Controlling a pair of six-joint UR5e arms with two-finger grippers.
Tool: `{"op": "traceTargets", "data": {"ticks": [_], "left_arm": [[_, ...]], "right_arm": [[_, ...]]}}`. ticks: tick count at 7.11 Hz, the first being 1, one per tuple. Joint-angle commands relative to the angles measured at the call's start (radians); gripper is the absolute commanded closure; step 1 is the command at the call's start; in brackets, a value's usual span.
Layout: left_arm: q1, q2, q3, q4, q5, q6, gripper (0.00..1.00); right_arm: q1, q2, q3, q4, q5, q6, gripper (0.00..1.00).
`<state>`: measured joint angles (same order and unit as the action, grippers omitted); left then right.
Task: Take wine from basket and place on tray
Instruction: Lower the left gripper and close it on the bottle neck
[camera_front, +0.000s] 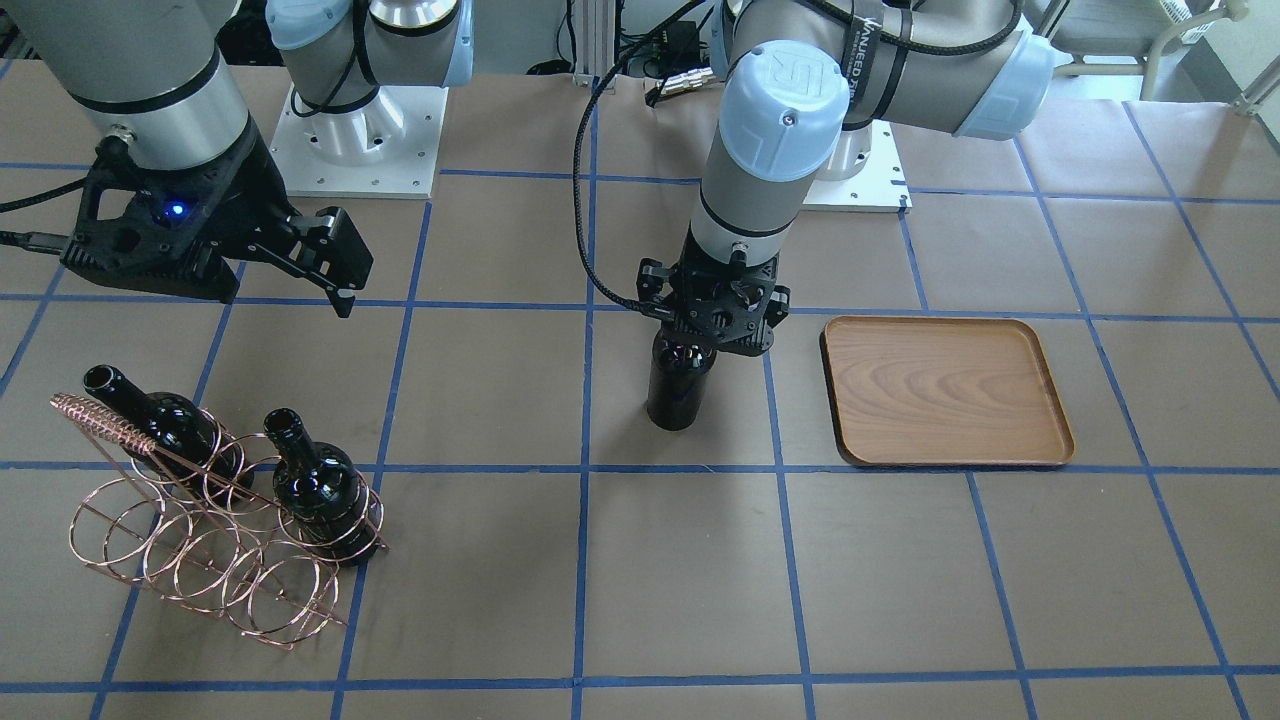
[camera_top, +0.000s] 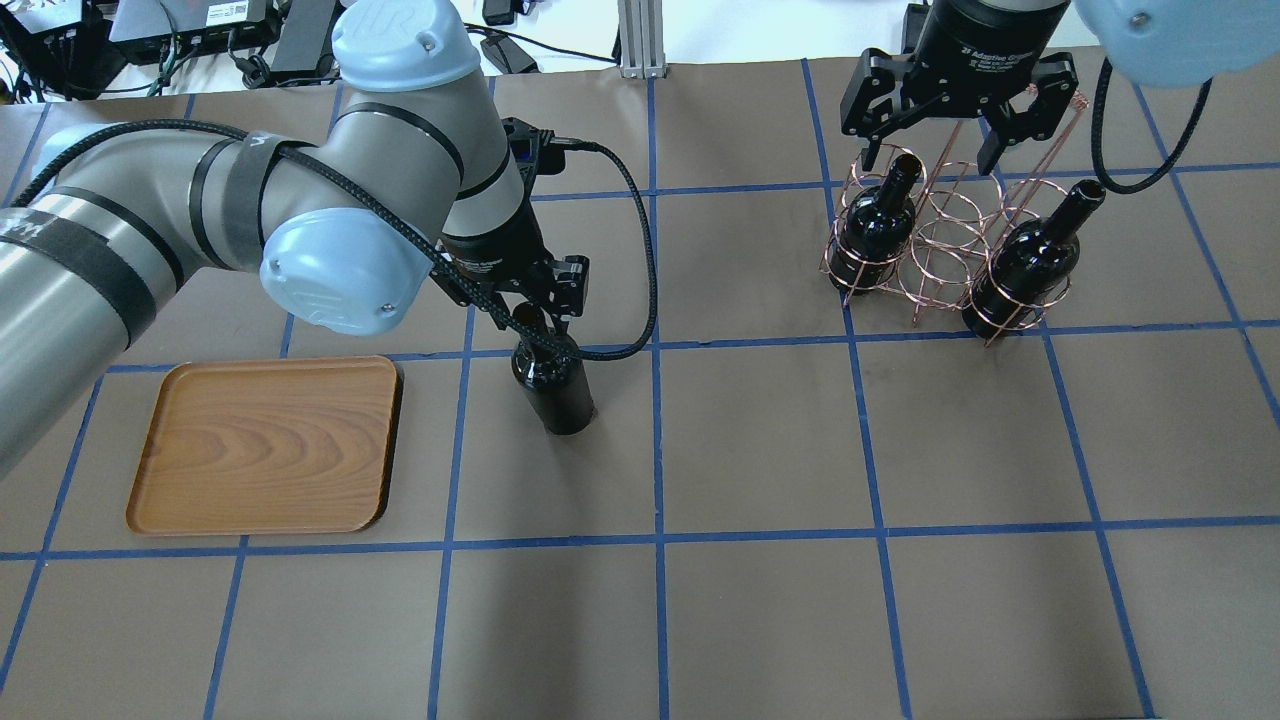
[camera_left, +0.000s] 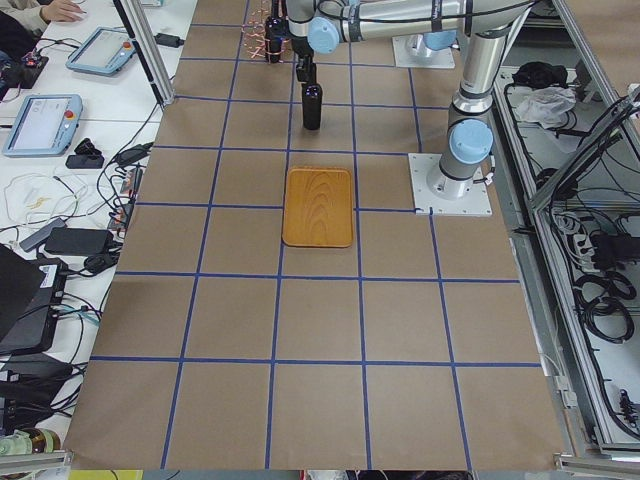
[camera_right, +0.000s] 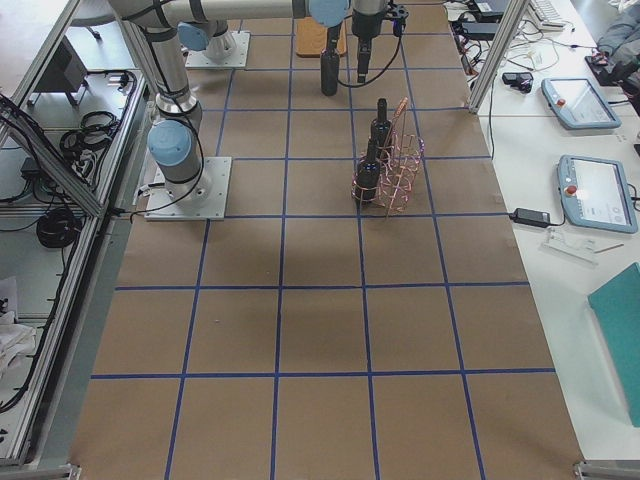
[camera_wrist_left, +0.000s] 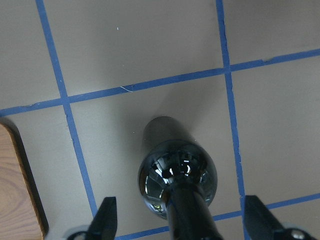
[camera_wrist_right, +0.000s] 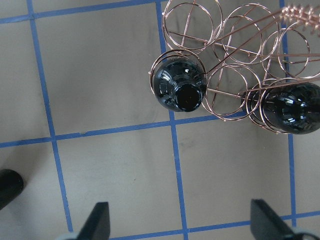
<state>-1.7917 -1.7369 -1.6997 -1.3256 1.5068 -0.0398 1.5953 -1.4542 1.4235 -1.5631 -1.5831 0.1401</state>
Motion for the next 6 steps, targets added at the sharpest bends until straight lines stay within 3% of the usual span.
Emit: {"op": "traceTargets", "data": {"ticks": [1, 2, 4, 5, 6], "left_arm": [[-0.001, 0.002, 0.000, -0.015, -0.002, 0.000, 0.90], [-0.002, 0.002, 0.000, -0.018, -0.002, 0.000, 1.00], [-0.002, 0.000, 0.000, -0.015, -0.007, 0.000, 1.00], [-0.002, -0.003, 0.002, -0.015, -0.002, 0.000, 0.74], [-0.002, -0.003, 0.003, -0.014, -0.004, 0.000, 0.25]], "right_arm": [[0.000, 0.000, 0.000, 0.000, 0.000, -0.001, 0.00], [0.000, 0.000, 0.000, 0.000, 0.000, -0.001, 0.00], [0.000, 0.000, 0.002, 0.000, 0.000, -0.001, 0.00], [0.000, 0.000, 0.002, 0.000, 0.002, -0.001, 0.00], [0.000, 0.000, 0.002, 0.000, 0.000, -0.001, 0.00]]}}
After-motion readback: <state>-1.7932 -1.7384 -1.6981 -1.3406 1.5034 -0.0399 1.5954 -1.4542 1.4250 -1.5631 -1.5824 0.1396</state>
